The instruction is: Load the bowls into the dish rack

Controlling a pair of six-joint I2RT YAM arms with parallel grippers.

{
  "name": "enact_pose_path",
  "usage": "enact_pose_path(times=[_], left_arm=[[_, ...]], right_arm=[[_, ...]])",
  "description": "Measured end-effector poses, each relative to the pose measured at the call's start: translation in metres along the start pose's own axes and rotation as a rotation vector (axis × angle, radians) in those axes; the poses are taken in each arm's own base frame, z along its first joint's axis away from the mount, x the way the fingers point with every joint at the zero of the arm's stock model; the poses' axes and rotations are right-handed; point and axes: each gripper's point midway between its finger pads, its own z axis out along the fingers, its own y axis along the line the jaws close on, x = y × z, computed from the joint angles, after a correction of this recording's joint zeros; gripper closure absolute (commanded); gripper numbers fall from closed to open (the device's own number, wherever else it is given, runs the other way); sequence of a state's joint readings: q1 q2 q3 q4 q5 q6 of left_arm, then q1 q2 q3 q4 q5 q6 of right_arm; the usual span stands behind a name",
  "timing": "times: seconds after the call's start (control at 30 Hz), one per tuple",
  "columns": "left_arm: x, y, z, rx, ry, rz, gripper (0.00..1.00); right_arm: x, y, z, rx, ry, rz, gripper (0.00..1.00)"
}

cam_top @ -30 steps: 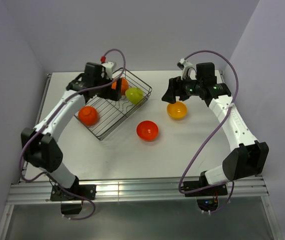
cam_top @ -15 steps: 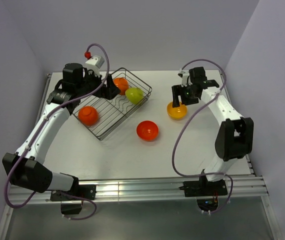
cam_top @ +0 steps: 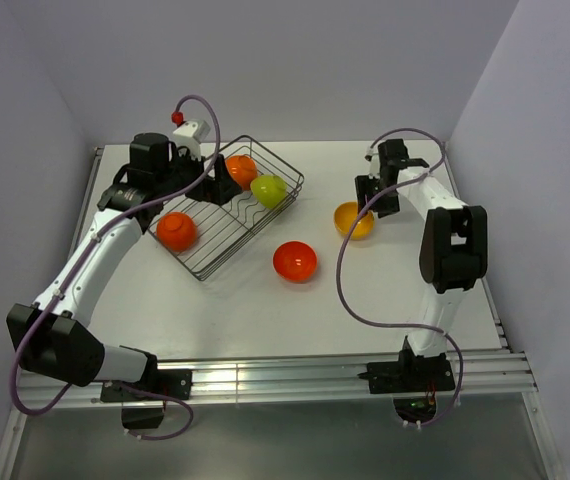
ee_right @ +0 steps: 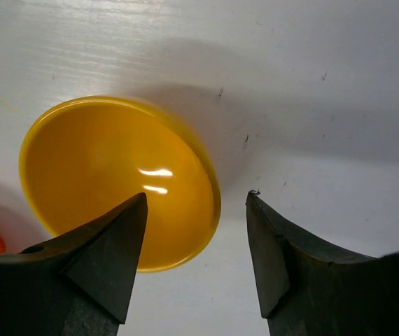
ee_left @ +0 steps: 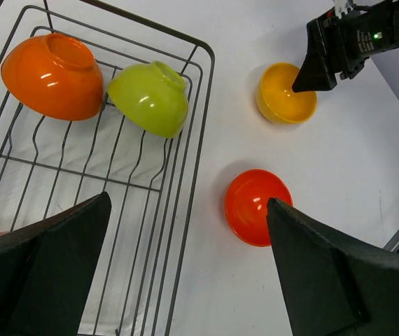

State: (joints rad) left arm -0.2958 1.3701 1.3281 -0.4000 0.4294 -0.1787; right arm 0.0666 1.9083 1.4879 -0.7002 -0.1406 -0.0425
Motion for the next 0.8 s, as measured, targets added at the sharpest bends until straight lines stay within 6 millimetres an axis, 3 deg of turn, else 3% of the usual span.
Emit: enact_pose_path(times=[0.2, 0.27, 0.43, 0.47, 0.5, 0.7, 0.8], left_arm=[[0.005, 0.003, 0.001, -0.004, 0.008, -0.018, 0.0], [0.005, 0.004, 0.001, -0.006, 0.007, -0.031, 0.0], [0.005, 0.004, 0.0, 0.007, 0.007, -0.045, 0.01], [0.005, 0.003, -0.001, 0.01, 0.007, -0.05, 0.0], [0.005, 0.002, -0.001, 0.016, 0.008, -0.057, 0.01], [0.004, -0.008, -0.004, 0.061, 0.01, -0.077, 0.0], [0.0, -0.018, -0.007, 0.101, -0.002, -0.101, 0.01]], right_arm=[[0.01, 0.0, 0.019, -0.016, 0.047, 0.011, 0.51], [0.01, 0.002, 0.021, -0.03, 0.046, 0.016, 0.65], [0.006, 0.012, 0.021, -0.115, 0.029, 0.034, 0.86], [0.006, 0.014, 0.02, -0.137, 0.029, 0.041, 0.97], [0.007, 0.015, 0.019, -0.161, 0.029, 0.043, 1.0], [-0.002, 0.031, -0.002, -0.377, -0.009, 0.107, 1.0], [-0.015, 0.045, -0.032, -0.52, -0.066, 0.139, 1.0]])
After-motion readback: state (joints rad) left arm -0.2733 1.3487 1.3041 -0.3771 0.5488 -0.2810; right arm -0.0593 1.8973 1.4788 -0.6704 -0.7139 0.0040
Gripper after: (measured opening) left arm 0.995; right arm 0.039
